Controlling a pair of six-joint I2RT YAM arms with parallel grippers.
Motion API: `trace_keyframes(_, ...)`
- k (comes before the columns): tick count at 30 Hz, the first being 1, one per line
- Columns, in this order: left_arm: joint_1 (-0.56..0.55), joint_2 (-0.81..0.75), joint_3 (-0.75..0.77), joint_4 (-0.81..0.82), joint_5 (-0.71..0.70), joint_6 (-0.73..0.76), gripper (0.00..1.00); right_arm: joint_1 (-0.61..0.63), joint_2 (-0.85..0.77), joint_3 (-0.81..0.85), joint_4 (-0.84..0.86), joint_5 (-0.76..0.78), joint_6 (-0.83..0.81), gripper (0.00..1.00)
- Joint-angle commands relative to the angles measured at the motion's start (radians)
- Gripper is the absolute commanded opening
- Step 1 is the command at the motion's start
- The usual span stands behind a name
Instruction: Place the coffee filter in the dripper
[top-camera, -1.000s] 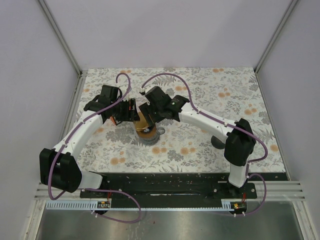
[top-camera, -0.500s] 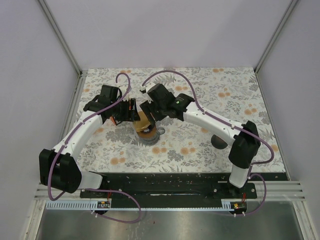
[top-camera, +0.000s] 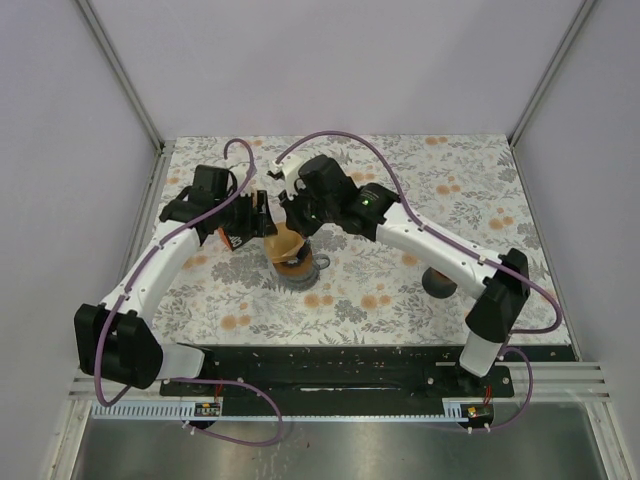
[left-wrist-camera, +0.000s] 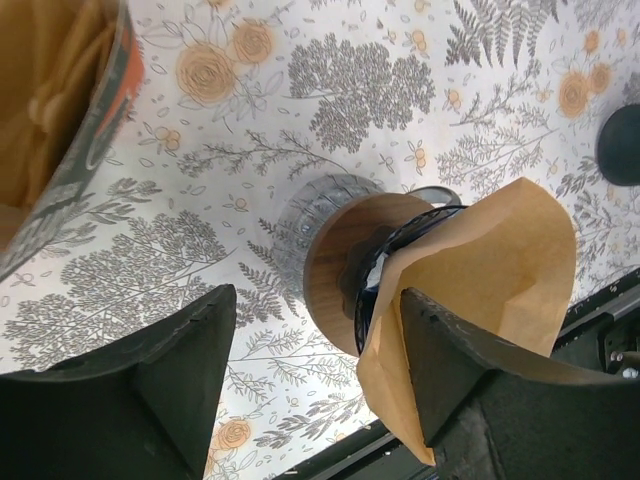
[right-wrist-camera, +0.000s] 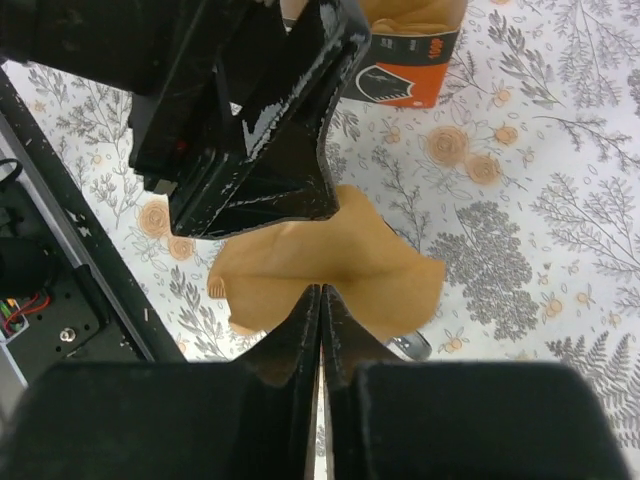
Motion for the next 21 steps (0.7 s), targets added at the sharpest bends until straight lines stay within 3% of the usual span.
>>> trace_keyframes(1,0.037,-0.055,0.063,0.005,0.000,0.016,0.71,0.015,0.068,0.089,-0.018,-0.058,-0.013,0.00)
trace_keyframes(8,0.114,-0.059,0.033,0.002,0.076,-0.038,0.73,0.016,0.173,0.130,-0.124,-0.044,-0.008,0.00)
trace_keyframes(21,0.117,-0.070,-0.052,0.014,0.122,-0.099,0.72,0.074,0.332,0.206,-0.314,0.026,-0.059,0.00)
